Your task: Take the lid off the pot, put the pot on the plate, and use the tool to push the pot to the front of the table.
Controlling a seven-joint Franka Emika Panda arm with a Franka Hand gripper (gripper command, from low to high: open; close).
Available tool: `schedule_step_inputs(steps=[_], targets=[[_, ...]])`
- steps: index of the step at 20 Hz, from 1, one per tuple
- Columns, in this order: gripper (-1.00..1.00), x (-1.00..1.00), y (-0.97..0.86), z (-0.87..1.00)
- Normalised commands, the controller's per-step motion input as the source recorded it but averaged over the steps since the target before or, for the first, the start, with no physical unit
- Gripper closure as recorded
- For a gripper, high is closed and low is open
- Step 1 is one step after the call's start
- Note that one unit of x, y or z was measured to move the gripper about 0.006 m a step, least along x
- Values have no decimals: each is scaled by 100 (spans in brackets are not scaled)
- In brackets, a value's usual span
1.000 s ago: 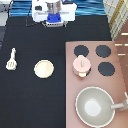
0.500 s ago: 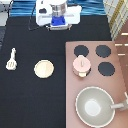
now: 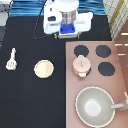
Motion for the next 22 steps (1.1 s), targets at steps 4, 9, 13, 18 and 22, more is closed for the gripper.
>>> schedule_step_inputs(steps=[4,9,13,18,22], targets=[[-100,96,57,-6],[-100,79,60,-39],[-100,40,57,-53],[-100,-7,42,-64],[-100,-47,22,-63]])
